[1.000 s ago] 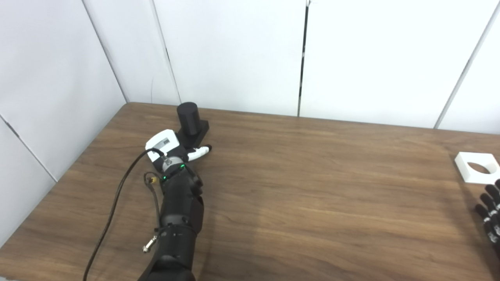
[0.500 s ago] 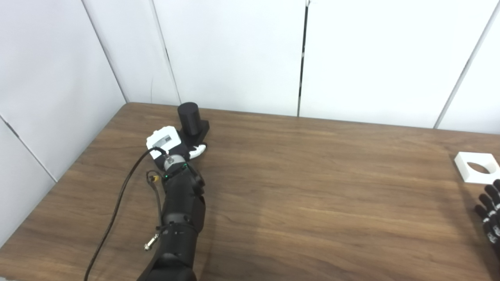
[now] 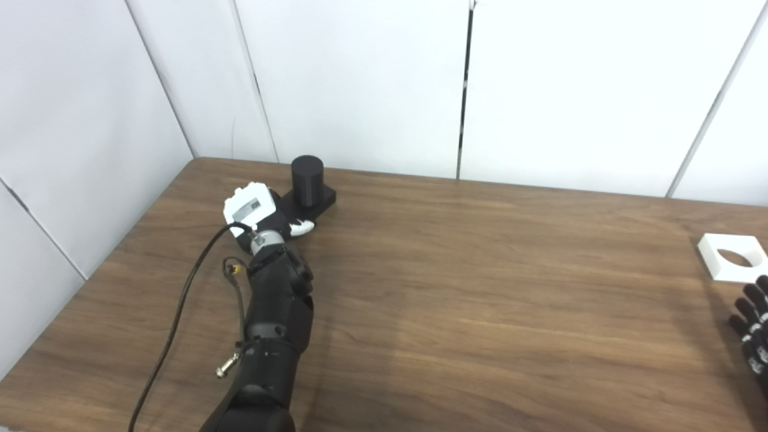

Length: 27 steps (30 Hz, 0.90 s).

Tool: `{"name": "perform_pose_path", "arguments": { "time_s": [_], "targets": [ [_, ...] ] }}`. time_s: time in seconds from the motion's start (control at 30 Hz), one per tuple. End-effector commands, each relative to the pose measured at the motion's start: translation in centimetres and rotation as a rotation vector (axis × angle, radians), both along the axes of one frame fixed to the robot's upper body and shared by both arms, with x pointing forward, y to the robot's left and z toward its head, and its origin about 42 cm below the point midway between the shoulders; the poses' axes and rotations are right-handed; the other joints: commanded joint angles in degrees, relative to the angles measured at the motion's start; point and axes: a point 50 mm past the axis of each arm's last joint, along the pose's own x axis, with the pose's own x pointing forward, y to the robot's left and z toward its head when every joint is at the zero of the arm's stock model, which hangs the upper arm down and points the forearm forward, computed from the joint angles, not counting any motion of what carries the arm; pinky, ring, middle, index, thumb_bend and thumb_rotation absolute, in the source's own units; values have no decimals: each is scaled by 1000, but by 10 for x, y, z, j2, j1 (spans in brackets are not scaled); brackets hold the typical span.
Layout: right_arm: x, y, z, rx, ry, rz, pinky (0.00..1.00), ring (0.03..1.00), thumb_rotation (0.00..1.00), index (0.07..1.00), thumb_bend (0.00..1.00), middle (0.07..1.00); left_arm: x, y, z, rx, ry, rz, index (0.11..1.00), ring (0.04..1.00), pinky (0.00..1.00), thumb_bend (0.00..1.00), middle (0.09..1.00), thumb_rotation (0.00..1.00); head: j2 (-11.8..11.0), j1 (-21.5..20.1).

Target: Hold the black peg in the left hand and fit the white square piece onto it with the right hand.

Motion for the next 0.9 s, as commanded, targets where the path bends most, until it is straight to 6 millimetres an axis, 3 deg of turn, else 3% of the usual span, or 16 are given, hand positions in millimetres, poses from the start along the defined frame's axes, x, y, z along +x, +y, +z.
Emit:
{"name": "perform_pose_path", "arguments": {
  "time_s": [0.0,0.3,0.4,0.87],
  "targets": [
    [2,-3,12,-19,-37,5,1000,1000,1000,1000,635,1000,2,9,15,31,-41,14,638,1000,1000,586,975,222,1,-1],
    [1,-2,10,-21,-36,10,1000,1000,1000,1000,626,1000,0,9,11,6,-47,15,592,1000,1000,614,952,196,3,-7],
    [2,-1,11,-25,-29,2,1000,1000,1000,1000,627,997,0,9,10,-3,-54,14,503,1000,1000,519,947,86,2,-7],
    [2,-1,8,-15,-31,12,1000,1000,1000,1000,610,1000,-3,4,15,-55,-126,-18,490,999,1000,508,947,68,3,-8]
  ]
}}
